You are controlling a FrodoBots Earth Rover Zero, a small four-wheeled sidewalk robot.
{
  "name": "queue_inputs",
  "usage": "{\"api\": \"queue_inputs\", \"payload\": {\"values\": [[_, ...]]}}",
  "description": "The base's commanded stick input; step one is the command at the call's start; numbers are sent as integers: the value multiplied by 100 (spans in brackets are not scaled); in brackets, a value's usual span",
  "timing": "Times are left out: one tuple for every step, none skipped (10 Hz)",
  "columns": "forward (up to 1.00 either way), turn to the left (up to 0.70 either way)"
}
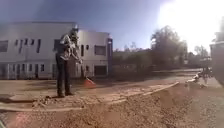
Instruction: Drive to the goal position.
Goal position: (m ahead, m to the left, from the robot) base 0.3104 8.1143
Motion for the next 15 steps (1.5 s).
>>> {"api": "queue_inputs", "payload": {"values": [[100,0],[100,-27],[100,-27],[100,-27],[100,-19],[100,-8],[100,-27],[100,-27],[100,-27],[100,-27],[100,-27],[100,-27],[100,-27],[100,-27],[100,-27]]}}
